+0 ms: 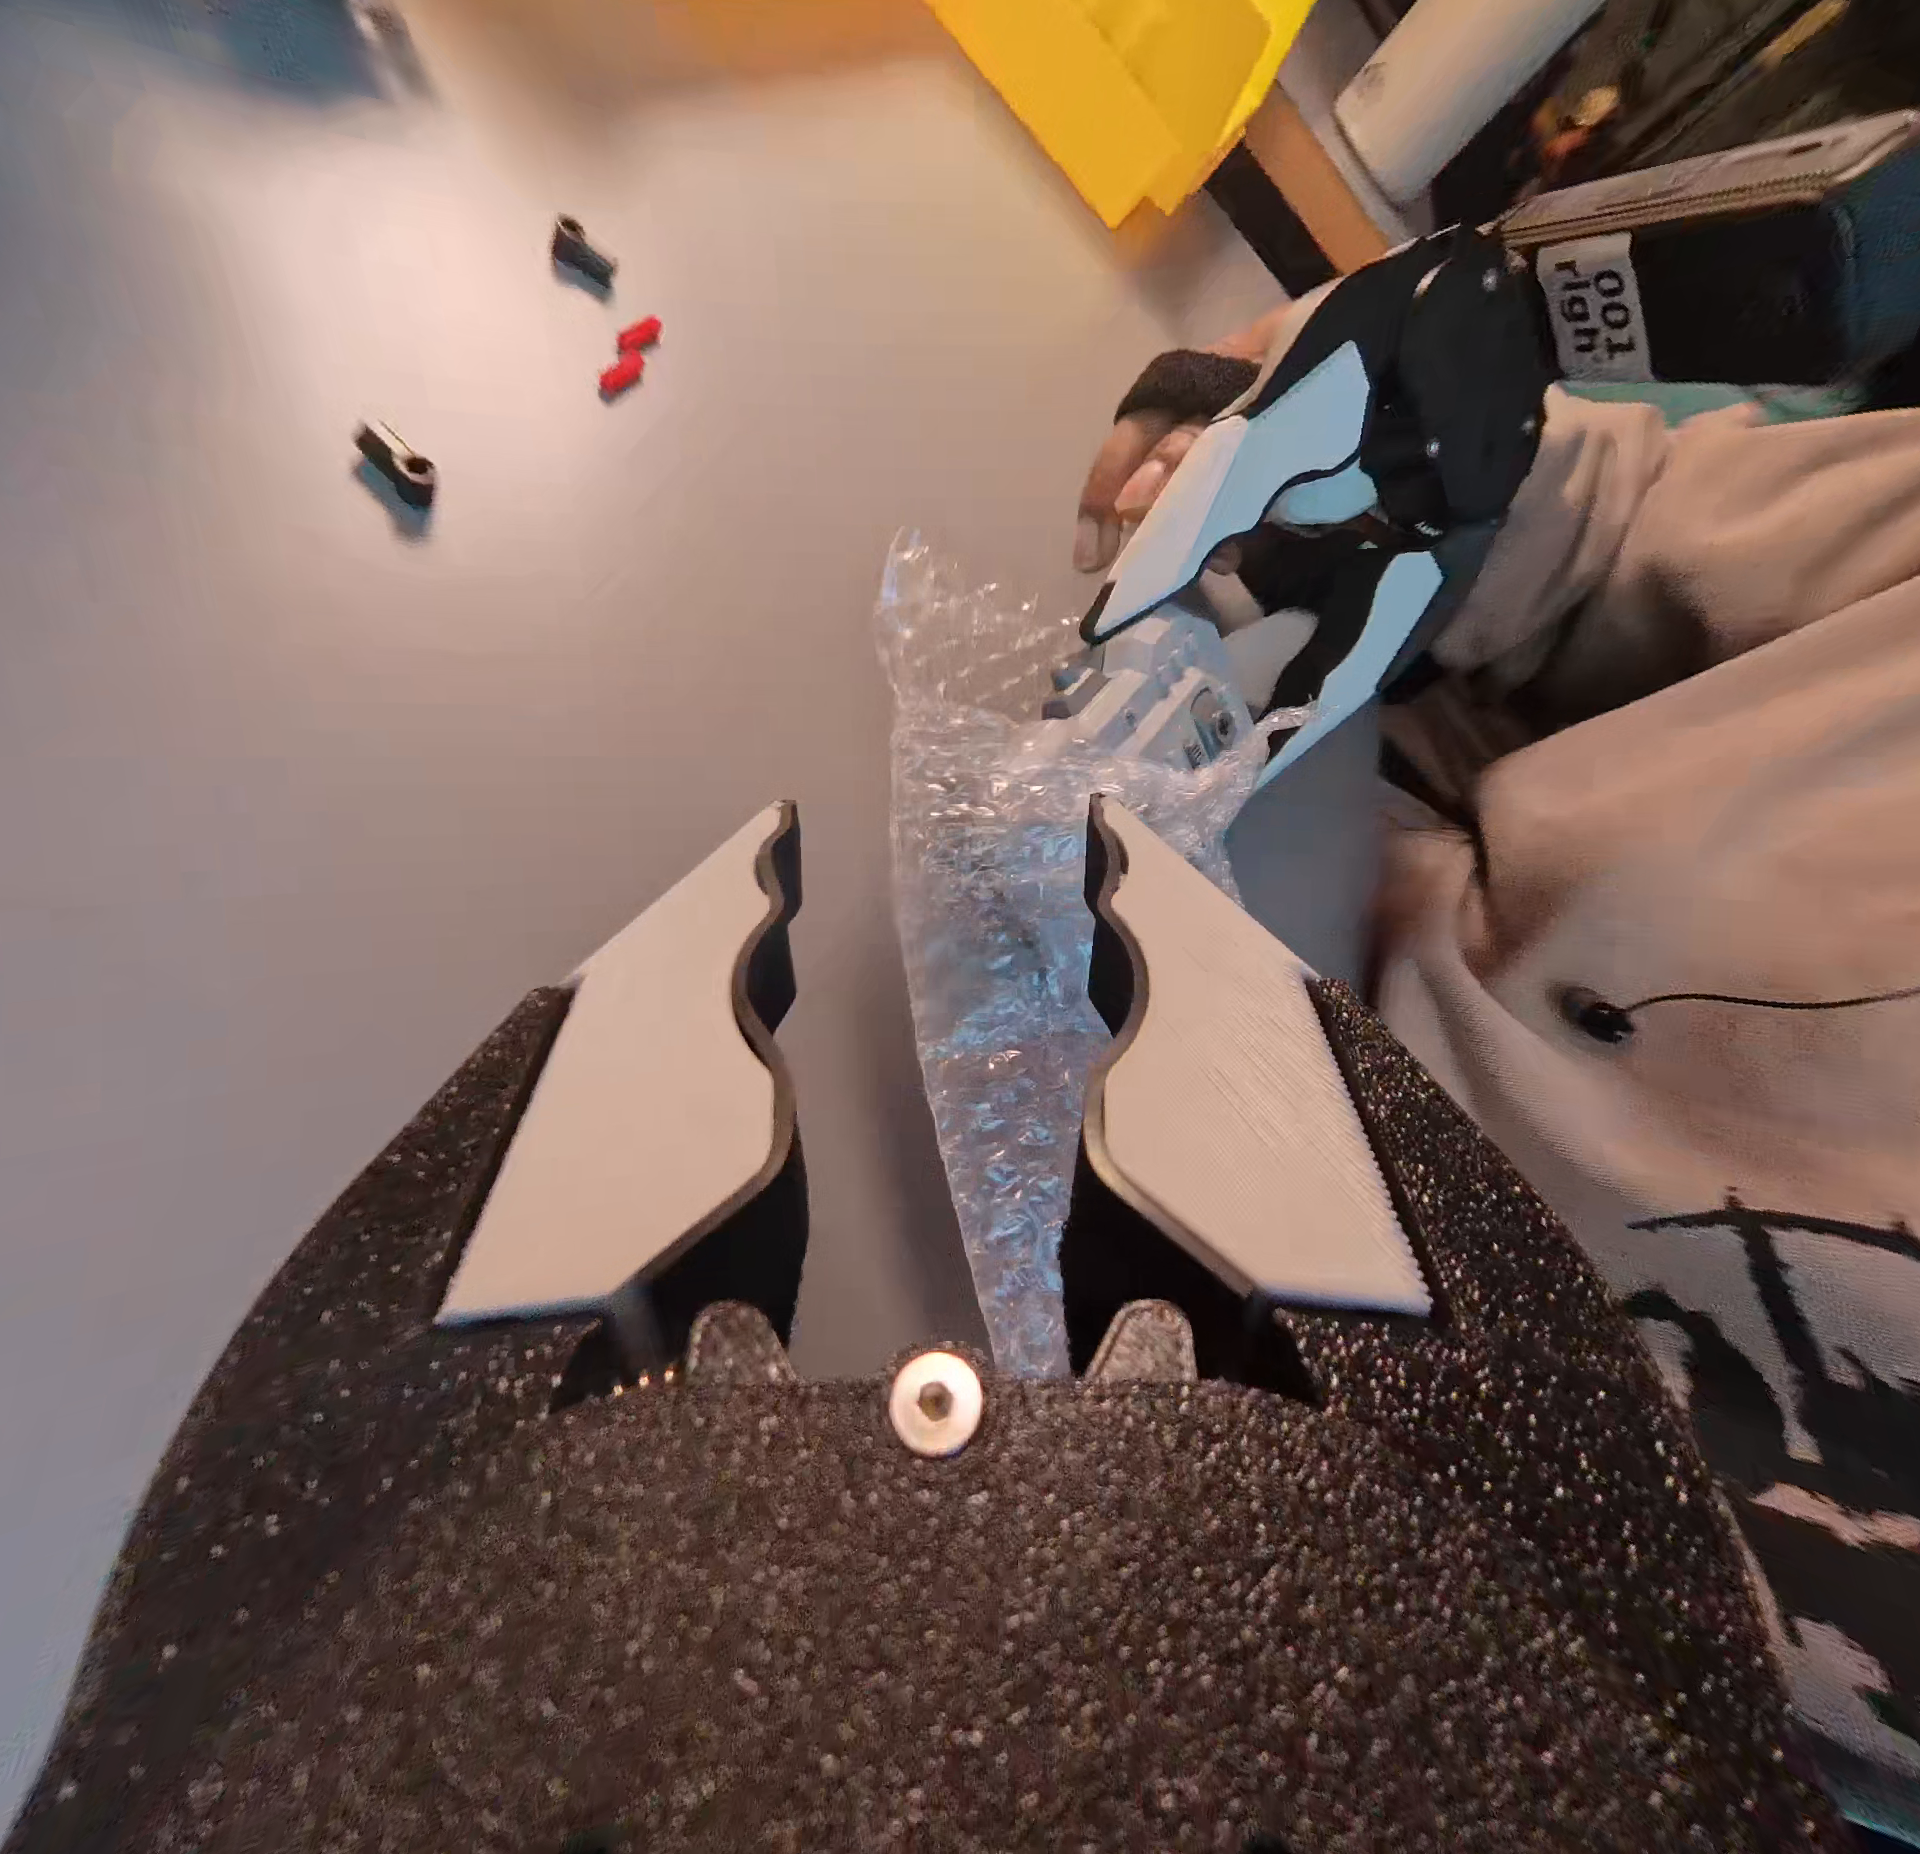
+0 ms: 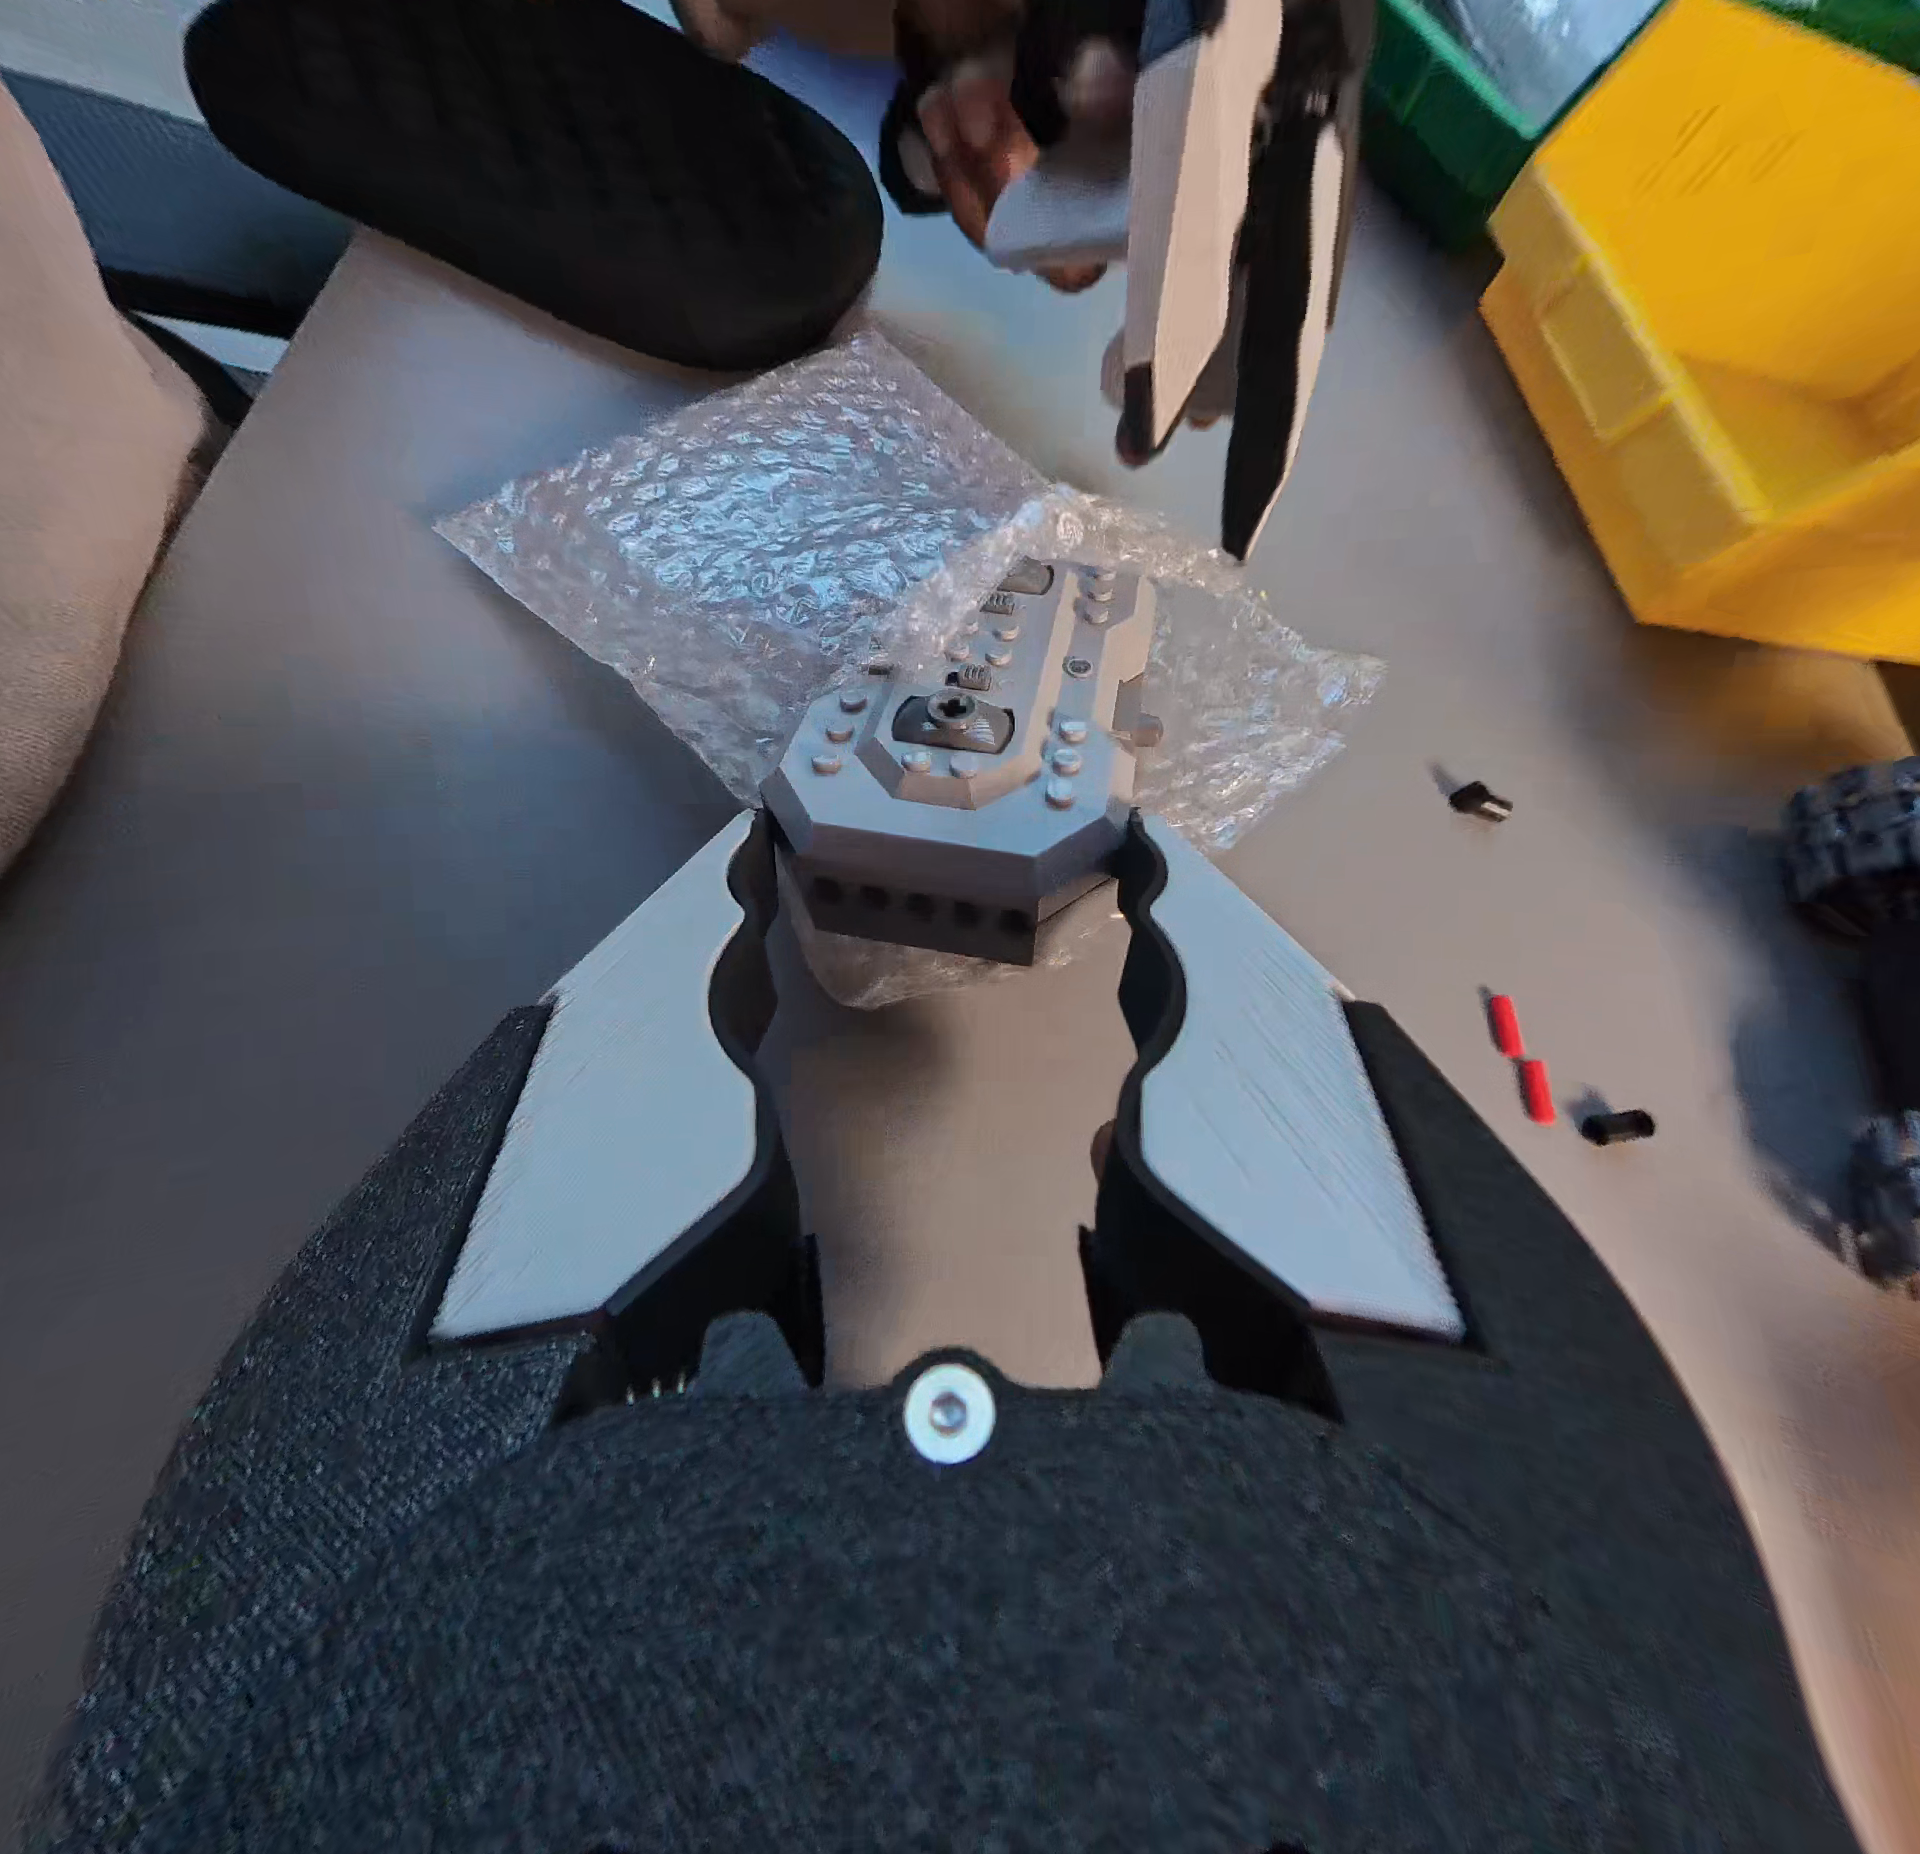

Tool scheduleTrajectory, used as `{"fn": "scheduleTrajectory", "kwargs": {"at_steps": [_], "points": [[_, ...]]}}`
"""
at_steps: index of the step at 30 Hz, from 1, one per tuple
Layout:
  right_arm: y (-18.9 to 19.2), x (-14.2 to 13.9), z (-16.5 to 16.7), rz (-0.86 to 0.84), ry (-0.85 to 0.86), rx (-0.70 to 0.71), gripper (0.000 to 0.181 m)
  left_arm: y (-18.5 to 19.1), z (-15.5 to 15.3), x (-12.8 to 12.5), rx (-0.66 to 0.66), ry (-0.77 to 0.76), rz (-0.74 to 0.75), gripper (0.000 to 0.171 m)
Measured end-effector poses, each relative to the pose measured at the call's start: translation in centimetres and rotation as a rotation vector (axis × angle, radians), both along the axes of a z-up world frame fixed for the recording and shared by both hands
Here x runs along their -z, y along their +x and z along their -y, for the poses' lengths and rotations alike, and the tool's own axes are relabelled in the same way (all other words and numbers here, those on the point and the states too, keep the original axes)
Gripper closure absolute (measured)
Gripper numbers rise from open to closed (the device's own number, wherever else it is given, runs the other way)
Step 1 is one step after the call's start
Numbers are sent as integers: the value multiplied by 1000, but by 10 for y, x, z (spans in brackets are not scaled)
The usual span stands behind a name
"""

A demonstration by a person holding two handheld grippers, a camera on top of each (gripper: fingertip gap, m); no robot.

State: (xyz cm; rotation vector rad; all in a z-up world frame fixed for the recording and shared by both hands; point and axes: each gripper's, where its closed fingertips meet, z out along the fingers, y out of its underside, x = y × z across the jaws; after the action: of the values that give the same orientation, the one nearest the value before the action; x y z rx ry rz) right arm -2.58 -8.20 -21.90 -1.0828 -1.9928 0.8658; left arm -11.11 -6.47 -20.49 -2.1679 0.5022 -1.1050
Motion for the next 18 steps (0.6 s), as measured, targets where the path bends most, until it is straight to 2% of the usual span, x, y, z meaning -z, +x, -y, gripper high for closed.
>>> {"fn": "scheduleTrajectory", "kwargs": {"at_steps": [2, 3, 5, 8, 13, 18], "points": [[2, -8, 5, -63, 43, -45, 115, 12, 7, 4, 60, -85, 105, 118], [4, -12, 9, -78, 39, -66, 116, 17, 10, 5, 92, -111, 133, 126], [8, -18, 14, -90, 2, -102, 116, 26, 15, -3, 158, -84, 171, 147], [12, -31, 15, -100, -46, -142, 116, 36, 16, -16, 210, -23, 187, 164], [19, -56, 26, -52, -115, -268, 116, 49, 12, -37, 266, 39, 250, 170], [24, -78, 45, 38, -175, -420, 115, 69, 17, -69, 373, 197, 294, 170]]}}
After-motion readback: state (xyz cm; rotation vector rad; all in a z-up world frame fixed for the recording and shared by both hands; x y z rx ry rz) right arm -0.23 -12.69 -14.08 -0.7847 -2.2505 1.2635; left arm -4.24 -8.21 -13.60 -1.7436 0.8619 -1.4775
